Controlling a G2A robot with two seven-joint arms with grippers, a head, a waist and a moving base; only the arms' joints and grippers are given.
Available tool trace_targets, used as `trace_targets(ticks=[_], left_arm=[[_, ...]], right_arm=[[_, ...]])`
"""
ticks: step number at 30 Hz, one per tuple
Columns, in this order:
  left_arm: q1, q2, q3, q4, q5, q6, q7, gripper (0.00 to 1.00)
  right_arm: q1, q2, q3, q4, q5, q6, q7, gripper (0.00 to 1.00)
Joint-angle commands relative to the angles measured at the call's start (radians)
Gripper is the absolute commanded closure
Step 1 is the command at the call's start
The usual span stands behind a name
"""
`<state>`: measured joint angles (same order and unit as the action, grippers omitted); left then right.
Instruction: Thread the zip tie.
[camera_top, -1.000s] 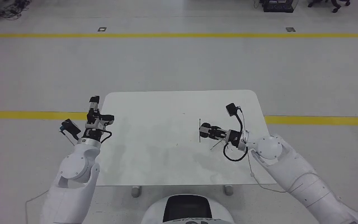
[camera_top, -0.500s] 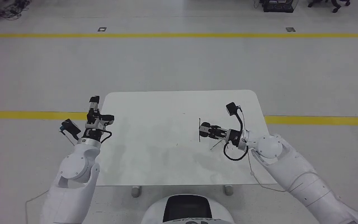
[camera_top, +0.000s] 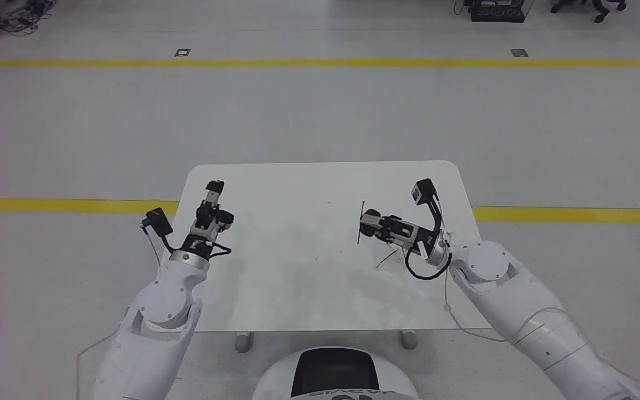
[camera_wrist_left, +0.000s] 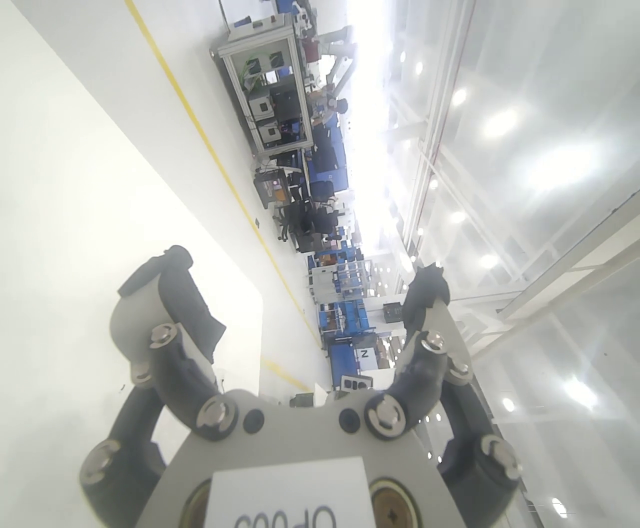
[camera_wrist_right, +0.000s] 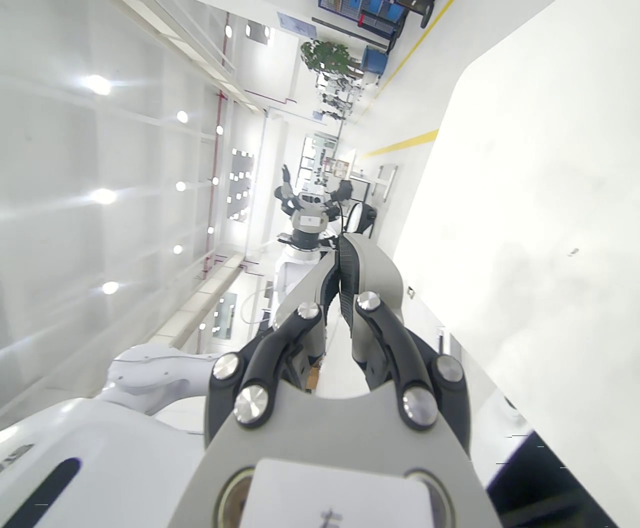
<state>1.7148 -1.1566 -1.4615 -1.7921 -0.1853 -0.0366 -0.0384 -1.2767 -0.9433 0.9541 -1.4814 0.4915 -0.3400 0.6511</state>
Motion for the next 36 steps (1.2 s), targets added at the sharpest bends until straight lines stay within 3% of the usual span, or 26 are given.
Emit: trace_targets(ticks=[1, 6, 8, 10, 12, 14, 17, 19, 29, 33, 36], left_arm=[[0.0, 0.0, -0.001, 0.0, -0.002, 0.0, 0.001, 0.0], [0.0, 0.0, -0.001, 0.0, -0.002, 0.0, 0.001, 0.0], [-0.01, 0.0, 0.017, -0.01, 0.045, -0.005, -0.011, 0.0], [-0.022, 0.001, 0.066, -0.024, 0.172, -0.01, -0.019, 0.0], [-0.032, -0.002, 0.112, -0.029, 0.24, -0.019, -0.024, 0.0], [-0.051, -0.004, 0.156, -0.015, 0.343, -0.02, -0.02, 0.0], [-0.076, -0.009, 0.218, 0.007, 0.426, -0.017, -0.012, 0.0], [-0.087, -0.01, 0.247, 0.021, 0.46, -0.053, -0.033, 0.0], [-0.087, -0.01, 0.247, 0.021, 0.46, -0.053, -0.033, 0.0], [-0.101, -0.007, 0.281, -0.01, 0.604, -0.064, -0.061, 0.0], [-0.117, -0.005, 0.322, -0.035, 0.769, -0.037, -0.085, 0.0]], right_arm=[[0.0, 0.0, 0.0, 0.0, -0.018, 0.0, -0.001, 1.0], [-0.002, 0.0, -0.001, -0.003, -0.021, 0.003, -0.007, 1.0], [-0.008, -0.003, -0.002, -0.004, -0.03, 0.014, -0.021, 1.0], [-0.006, -0.008, -0.004, 0.007, -0.027, 0.024, -0.028, 1.0], [-0.001, -0.013, -0.006, 0.024, -0.024, 0.031, -0.032, 1.0], [0.007, -0.018, -0.008, 0.042, -0.018, 0.036, -0.033, 1.0], [0.02, -0.026, -0.013, 0.064, -0.02, 0.056, -0.036, 1.0], [0.028, -0.032, -0.017, 0.073, -0.026, 0.07, -0.038, 1.0], [0.03, -0.034, -0.02, 0.074, -0.028, 0.07, -0.035, 1.0], [0.022, -0.038, -0.023, 0.057, -0.053, 0.081, -0.053, 1.0], [0.02, -0.041, -0.024, 0.047, -0.075, 0.092, -0.063, 1.0]])
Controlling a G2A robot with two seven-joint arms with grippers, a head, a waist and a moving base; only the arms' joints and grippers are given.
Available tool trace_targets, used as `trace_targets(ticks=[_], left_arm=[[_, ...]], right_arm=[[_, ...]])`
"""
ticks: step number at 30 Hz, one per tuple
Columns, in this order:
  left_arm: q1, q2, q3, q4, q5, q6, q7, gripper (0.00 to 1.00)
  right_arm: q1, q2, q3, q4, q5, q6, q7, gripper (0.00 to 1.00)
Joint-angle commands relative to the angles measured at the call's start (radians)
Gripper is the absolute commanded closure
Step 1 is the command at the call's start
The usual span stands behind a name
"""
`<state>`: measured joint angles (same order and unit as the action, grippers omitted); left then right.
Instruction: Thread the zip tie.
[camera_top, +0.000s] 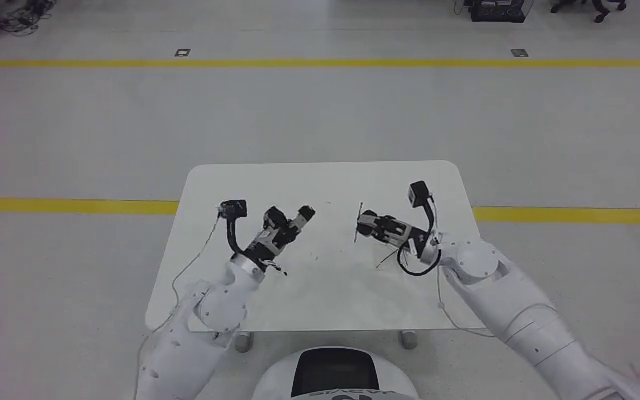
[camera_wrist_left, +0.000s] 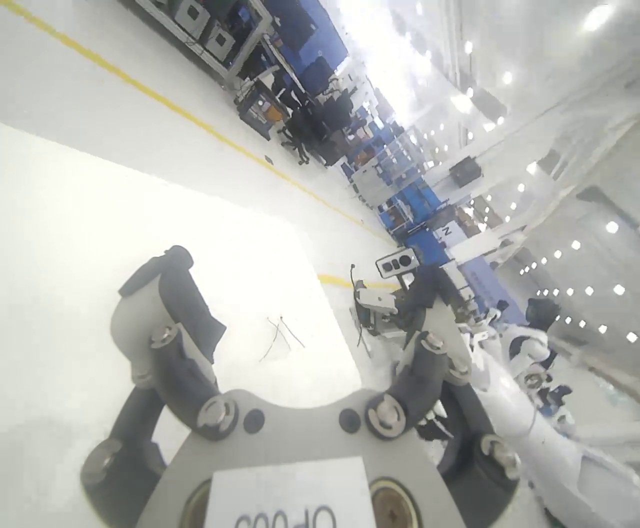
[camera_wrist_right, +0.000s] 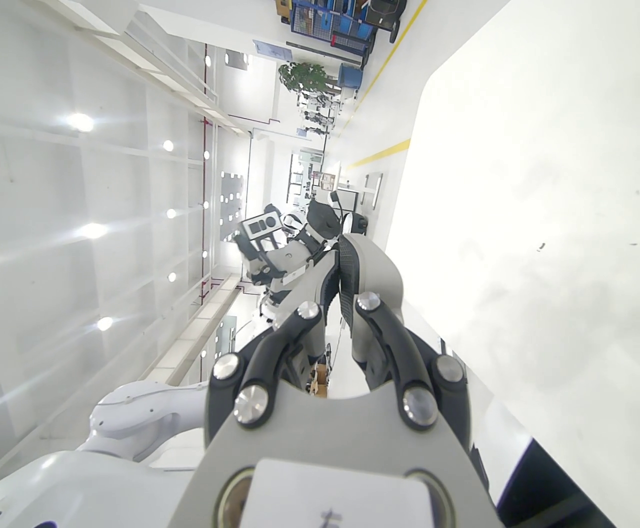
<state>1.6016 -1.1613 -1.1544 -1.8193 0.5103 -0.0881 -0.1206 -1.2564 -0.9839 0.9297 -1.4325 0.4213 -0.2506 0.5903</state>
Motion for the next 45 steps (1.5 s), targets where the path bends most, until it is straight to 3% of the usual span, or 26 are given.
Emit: trace_targets(ticks=[1, 5, 7, 16, 19, 24, 28, 34, 42, 45], left_arm=[[-0.013, -0.001, 0.04, -0.016, 0.14, 0.028, -0.012, 0.0], [-0.047, -0.006, 0.109, -0.015, 0.303, 0.085, -0.026, 0.0], [-0.059, -0.009, 0.136, -0.013, 0.344, 0.089, -0.016, 0.0], [-0.061, -0.01, 0.137, -0.012, 0.347, 0.089, -0.012, 0.0], [-0.069, -0.006, 0.145, -0.006, 0.414, 0.049, -0.018, 0.0], [-0.081, 0.007, 0.153, -0.002, 0.6, 0.004, -0.07, 0.0], [-0.096, 0.019, 0.158, 0.006, 0.814, -0.019, -0.067, 0.0], [-0.096, 0.019, 0.158, 0.006, 0.814, -0.019, -0.067, 0.0], [-0.112, 0.025, 0.217, 0.024, 1.06, -0.034, -0.045, 0.0], [-0.154, 0.041, 0.252, 0.03, 1.06, -0.066, -0.019, 0.0]], right_arm=[[-0.001, -0.002, 0.0, -0.005, -0.011, 0.006, -0.004, 1.0], [-0.008, -0.006, 0.005, -0.01, -0.02, 0.011, -0.007, 1.0], [-0.015, -0.008, 0.013, -0.011, -0.016, 0.012, -0.015, 1.0], [-0.016, -0.008, 0.014, -0.01, -0.016, 0.011, -0.017, 1.0], [-0.02, -0.012, 0.014, -0.02, -0.04, 0.031, -0.04, 1.0], [-0.015, -0.018, 0.02, -0.013, -0.053, 0.061, -0.048, 1.0], [-0.013, -0.02, 0.022, -0.012, -0.061, 0.081, -0.043, 1.0], [-0.013, -0.02, 0.022, -0.012, -0.061, 0.081, -0.043, 1.0], [-0.019, -0.031, 0.025, -0.025, -0.062, 0.111, -0.065, 1.0], [-0.016, -0.035, 0.028, -0.023, -0.041, 0.119, -0.06, 1.0]])
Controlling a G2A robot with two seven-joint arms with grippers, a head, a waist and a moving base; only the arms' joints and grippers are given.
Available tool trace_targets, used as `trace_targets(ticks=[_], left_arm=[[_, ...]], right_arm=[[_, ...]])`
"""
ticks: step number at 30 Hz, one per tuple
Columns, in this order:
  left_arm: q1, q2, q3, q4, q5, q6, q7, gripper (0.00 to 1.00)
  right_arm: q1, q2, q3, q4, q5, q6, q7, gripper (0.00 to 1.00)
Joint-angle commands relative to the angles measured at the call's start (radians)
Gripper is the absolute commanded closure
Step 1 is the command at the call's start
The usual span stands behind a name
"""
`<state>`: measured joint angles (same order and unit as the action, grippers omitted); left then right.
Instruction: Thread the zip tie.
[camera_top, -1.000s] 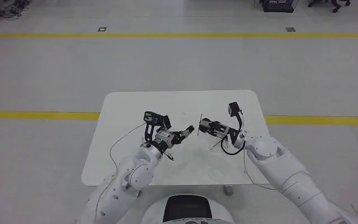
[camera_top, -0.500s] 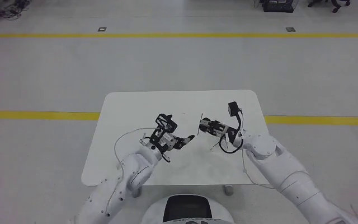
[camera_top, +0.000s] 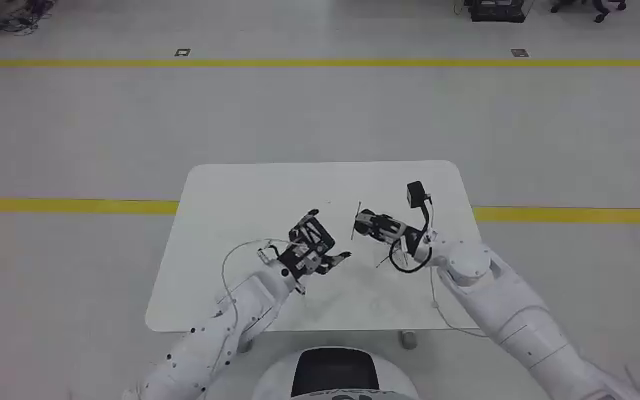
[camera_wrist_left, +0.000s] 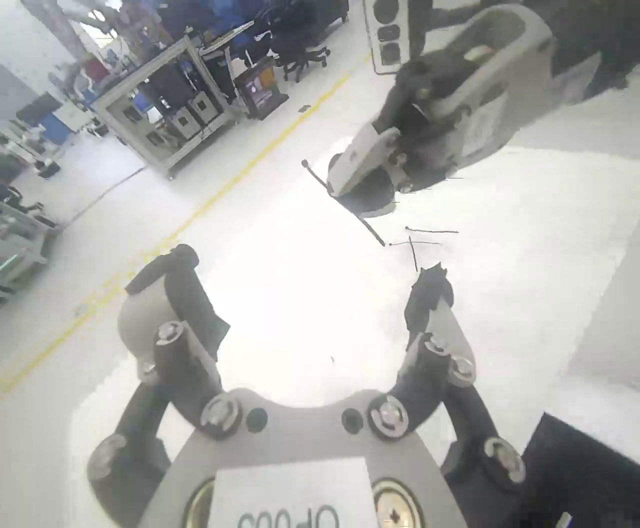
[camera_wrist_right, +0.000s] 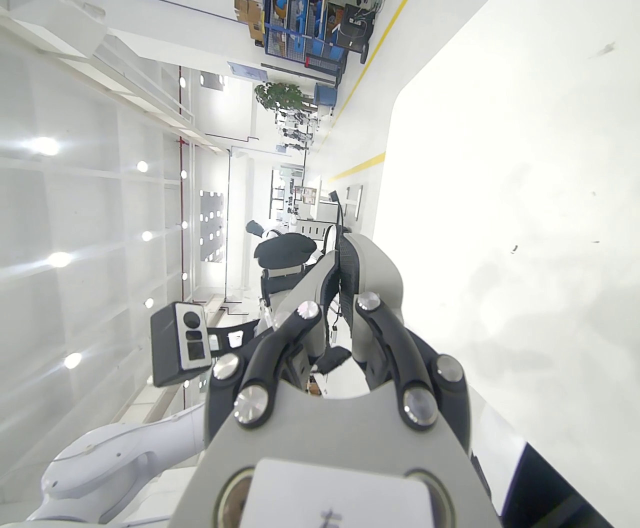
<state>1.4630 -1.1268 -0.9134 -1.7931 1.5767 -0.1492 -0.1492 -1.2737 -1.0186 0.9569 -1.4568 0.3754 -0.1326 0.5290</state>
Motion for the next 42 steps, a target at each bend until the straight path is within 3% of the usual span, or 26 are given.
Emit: trace_targets(ticks=[1, 7, 9, 13, 15, 19, 20, 27, 29, 33, 39, 42], left_arm=[[-0.015, 0.007, 0.011, 0.004, -0.007, -0.005, 0.009, 0.0], [-0.017, 0.007, 0.012, 0.006, -0.007, -0.002, 0.008, 0.0], [-0.044, 0.014, 0.028, 0.018, -0.007, -0.003, -0.01, 0.0], [-0.132, 0.052, 0.125, 0.048, -0.007, 0.04, -0.028, 0.0], [-0.186, 0.078, 0.2, 0.066, -0.007, 0.078, -0.018, 0.0], [-0.28, 0.121, 0.347, 0.099, -0.007, 0.192, 0.035, 0.0], [-0.301, 0.13, 0.383, 0.11, -0.007, 0.245, 0.058, 0.0], [-0.303, 0.131, 0.384, 0.117, -0.007, 0.243, 0.052, 0.0], [-0.332, 0.135, 0.403, 0.131, -0.007, 0.243, 0.034, 0.0], [-0.405, 0.149, 0.491, 0.148, -0.007, 0.321, 0.039, 0.0], [-0.541, 0.17, 0.697, 0.168, -0.007, 0.449, 0.108, 0.0], [-0.546, 0.17, 0.706, 0.166, -0.007, 0.451, 0.114, 0.0]], right_arm=[[0.001, -0.001, 0.001, 0.001, 0.004, 0.001, 0.002, 1.0], [-0.002, -0.001, 0.001, -0.001, 0.005, 0.003, -0.004, 1.0], [-0.01, -0.004, 0.003, -0.006, 0.023, 0.008, -0.009, 1.0], [-0.011, -0.011, 0.01, 0.004, 0.065, 0.016, -0.001, 1.0], [-0.009, -0.015, 0.01, 0.011, 0.082, 0.025, 0.007, 1.0], [-0.002, -0.022, 0.014, 0.026, 0.129, 0.043, 0.033, 1.0], [-0.002, -0.022, 0.014, 0.026, 0.129, 0.043, 0.033, 1.0], [-0.005, -0.023, 0.014, 0.022, 0.121, 0.044, 0.02, 1.0], [-0.011, -0.025, 0.014, 0.013, 0.113, 0.056, 0.005, 1.0], [-0.011, -0.03, 0.021, 0.017, 0.133, 0.083, -0.003, 1.0], [-0.005, -0.036, 0.022, 0.021, 0.15, 0.103, 0.011, 1.0], [-0.005, -0.036, 0.022, 0.021, 0.15, 0.103, 0.011, 1.0]])
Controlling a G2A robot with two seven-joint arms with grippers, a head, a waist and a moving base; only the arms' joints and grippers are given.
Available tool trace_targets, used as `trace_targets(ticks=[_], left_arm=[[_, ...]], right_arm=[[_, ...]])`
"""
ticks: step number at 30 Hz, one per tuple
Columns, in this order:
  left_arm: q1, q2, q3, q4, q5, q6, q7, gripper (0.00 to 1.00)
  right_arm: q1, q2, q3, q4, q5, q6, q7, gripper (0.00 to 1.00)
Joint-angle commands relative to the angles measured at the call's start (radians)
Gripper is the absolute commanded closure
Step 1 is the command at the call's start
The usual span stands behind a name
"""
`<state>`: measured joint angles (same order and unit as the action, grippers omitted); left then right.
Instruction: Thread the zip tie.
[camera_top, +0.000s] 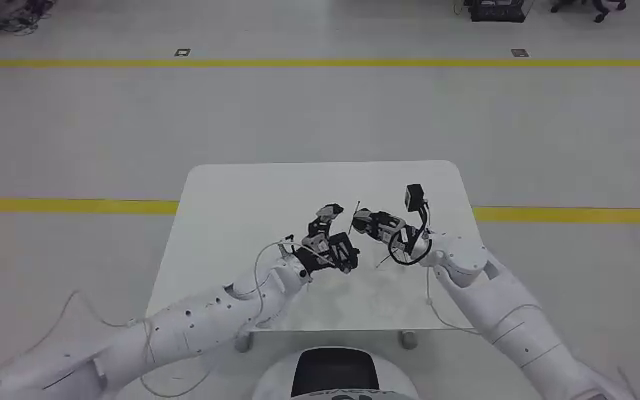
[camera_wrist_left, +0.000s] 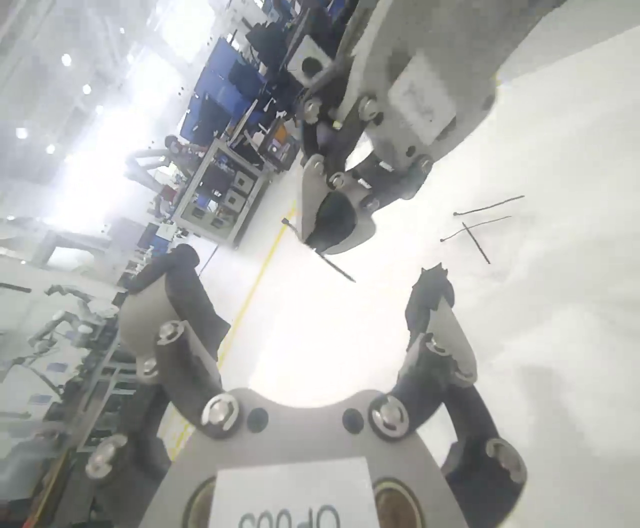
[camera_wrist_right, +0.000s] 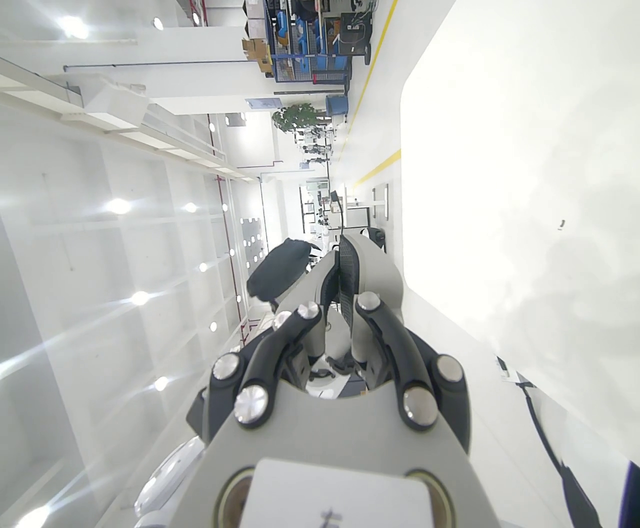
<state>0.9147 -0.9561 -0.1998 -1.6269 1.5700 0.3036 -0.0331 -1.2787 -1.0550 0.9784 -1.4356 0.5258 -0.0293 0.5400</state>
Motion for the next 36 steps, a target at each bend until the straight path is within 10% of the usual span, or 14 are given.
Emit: trace_targets(ticks=[1, 27, 30, 36], left_arm=[[0.002, 0.0, -0.007, 0.0, 0.0, -0.002, -0.002, 0.0], [-0.034, -0.002, 0.03, 0.045, 0.0, 0.032, 0.052, 0.01], [-0.034, -0.001, 0.03, 0.05, 0.0, 0.029, 0.065, 0.39], [-0.033, -0.001, 0.03, 0.054, 0.0, 0.025, 0.083, 0.64]], right_arm=[[0.0, 0.0, 0.0, 0.0, 0.0, 0.0, 0.0, 1.0], [-0.023, -0.013, 0.024, -0.022, 0.006, 0.046, -0.044, 1.0], [-0.025, -0.016, 0.026, -0.025, 0.004, 0.051, -0.048, 1.0], [-0.027, -0.021, 0.033, -0.023, 0.001, 0.063, -0.052, 1.0]])
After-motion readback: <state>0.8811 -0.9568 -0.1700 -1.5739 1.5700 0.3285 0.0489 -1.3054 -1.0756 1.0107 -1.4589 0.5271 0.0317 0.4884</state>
